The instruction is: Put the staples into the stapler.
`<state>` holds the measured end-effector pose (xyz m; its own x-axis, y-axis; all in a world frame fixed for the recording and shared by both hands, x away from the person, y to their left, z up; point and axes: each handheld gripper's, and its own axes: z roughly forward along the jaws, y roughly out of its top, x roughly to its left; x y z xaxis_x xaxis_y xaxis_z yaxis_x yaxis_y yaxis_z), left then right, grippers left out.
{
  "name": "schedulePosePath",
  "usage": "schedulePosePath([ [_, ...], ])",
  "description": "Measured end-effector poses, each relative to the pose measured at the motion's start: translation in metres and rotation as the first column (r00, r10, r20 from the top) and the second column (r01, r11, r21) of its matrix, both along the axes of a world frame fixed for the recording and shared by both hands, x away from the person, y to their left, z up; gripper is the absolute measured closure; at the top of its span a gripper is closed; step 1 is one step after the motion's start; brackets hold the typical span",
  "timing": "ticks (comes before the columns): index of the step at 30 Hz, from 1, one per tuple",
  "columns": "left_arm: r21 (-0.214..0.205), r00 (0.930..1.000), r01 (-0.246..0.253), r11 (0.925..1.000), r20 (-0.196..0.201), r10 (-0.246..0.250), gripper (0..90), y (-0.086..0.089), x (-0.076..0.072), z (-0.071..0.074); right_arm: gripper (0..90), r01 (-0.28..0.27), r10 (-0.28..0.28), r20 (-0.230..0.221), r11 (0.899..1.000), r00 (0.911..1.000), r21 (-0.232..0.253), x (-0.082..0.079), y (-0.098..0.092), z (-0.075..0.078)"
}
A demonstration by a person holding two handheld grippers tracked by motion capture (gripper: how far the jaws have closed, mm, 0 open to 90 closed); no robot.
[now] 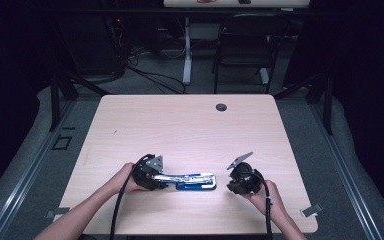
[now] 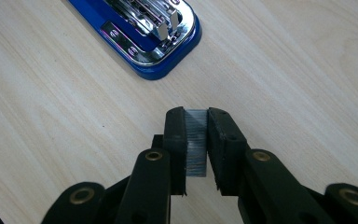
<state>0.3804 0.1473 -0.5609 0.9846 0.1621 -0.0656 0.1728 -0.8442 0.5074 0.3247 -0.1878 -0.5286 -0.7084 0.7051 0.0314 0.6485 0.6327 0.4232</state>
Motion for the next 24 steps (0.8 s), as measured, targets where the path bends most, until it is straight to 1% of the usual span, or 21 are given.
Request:
schedulePosePath([
  [1,0.003,0.9999,-0.006,1.0,0.01,0.006,64.3,0.0,0.0,0.0,78.4,-0.003,0.0,0.035,0.997,0.9994,0.083,0.001,0.001,-0.006],
  [2,0.003,0.9999,-0.006,1.0,0.01,0.006,64.3,0.0,0.0,0.0,78.4,0.006,-0.006,0.014,1.0,0.9999,0.019,0.002,0.001,-0.002],
  [3,0.004,0.9997,-0.013,0.9999,0.021,0.013,64.3,-0.001,-0.001,0.0,78.4,0.002,-0.002,0.008,1.0,1.0,0.016,0.003,0.002,-0.002],
  [5,0.012,0.9996,-0.01,0.9999,0.026,0.01,64.3,-0.001,-0.001,0.0,78.4,-0.003,0.003,0.02,1.0,0.9998,0.005,0.007,0.002,-0.002],
  [6,0.012,0.9998,-0.007,0.9999,0.02,0.007,64.3,-0.001,-0.001,0.0,78.4,-0.006,0.006,0.026,1.0,0.9997,0.01,0.008,0.003,-0.002],
  [8,0.011,0.9998,-0.007,0.9999,0.02,0.007,64.3,-0.001,-0.001,0.0,78.4,-0.013,0.013,0.022,1.0,0.9997,-0.003,0.011,0.003,0.0],
  [9,0.011,0.9998,-0.008,0.9999,0.019,0.008,64.3,-0.001,-0.001,0.0,78.4,-0.012,0.012,0.036,1.0,0.9993,-0.004,0.012,0.003,0.0],
  [10,0.011,0.9998,-0.008,0.9999,0.019,0.008,64.3,-0.001,-0.001,0.0,78.4,-0.012,0.012,0.036,1.0,0.9993,-0.004,0.012,0.003,0.0],
  [11,0.006,0.9998,-0.011,0.9999,0.017,0.011,64.3,-0.001,-0.001,0.0,78.4,-0.01,0.01,0.048,1.0,0.9988,0.009,0.014,0.003,0.001],
  [14,0.008,0.9998,-0.01,0.9999,0.018,0.01,64.2,-0.001,-0.001,0.0,78.4,-0.013,0.012,0.065,1.0,0.9978,0.01,0.018,0.003,0.004],
  [15,0.008,0.9998,-0.01,0.9999,0.018,0.01,64.2,-0.001,-0.001,0.0,78.4,-0.013,0.012,0.065,1.0,0.9978,0.01,0.018,0.003,0.004],
  [16,0.004,0.9998,-0.014,0.9999,0.016,0.014,64.2,-0.001,-0.002,0.0,78.4,-0.013,0.011,0.062,1.0,0.998,0.021,0.019,0.003,0.004],
  [17,0.001,0.9998,-0.015,0.9999,0.016,0.015,64.3,-0.001,-0.001,0.0,78.4,-0.013,0.011,0.068,1.0,0.9977,0.018,0.021,0.003,0.004],
  [18,-0.001,0.9998,-0.012,0.9999,0.016,0.012,64.3,-0.001,-0.001,-0.001,78.4,-0.022,0.02,0.067,0.999,0.9976,0.023,0.023,0.003,0.004],
  [19,0.0,0.9998,-0.011,0.9999,0.016,0.011,64.3,-0.001,-0.001,-0.001,78.4,-0.021,0.018,0.073,0.999,0.9971,0.029,0.024,0.003,0.003],
  [20,0.005,1.0,-0.001,1.0,0.007,0.001,64.3,0.0,0.0,0.0,78.4,-0.023,0.021,0.074,0.999,0.9971,0.029,0.026,0.003,0.002],
  [21,0.001,0.9997,-0.011,0.9999,0.022,0.011,64.4,-0.001,-0.001,-0.001,78.4,-0.023,0.021,0.073,0.999,0.9971,0.034,0.027,0.003,0.001],
  [22,0.001,0.9997,-0.011,0.9999,0.022,0.011,64.3,-0.001,-0.001,-0.001,78.4,-0.023,0.021,0.073,0.999,0.9971,0.034,0.027,0.003,0.001],
  [23,0.002,0.9997,-0.009,1.0,0.022,0.009,64.4,-0.001,-0.001,0.0,78.4,-0.037,0.036,0.068,0.999,0.997,0.016,0.03,0.003,0.002],
  [24,0.002,0.9997,-0.008,1.0,0.022,0.008,64.3,-0.001,-0.001,0.0,78.4,-0.035,0.033,0.072,0.999,0.9968,0.03,0.031,0.003,0.0],
])
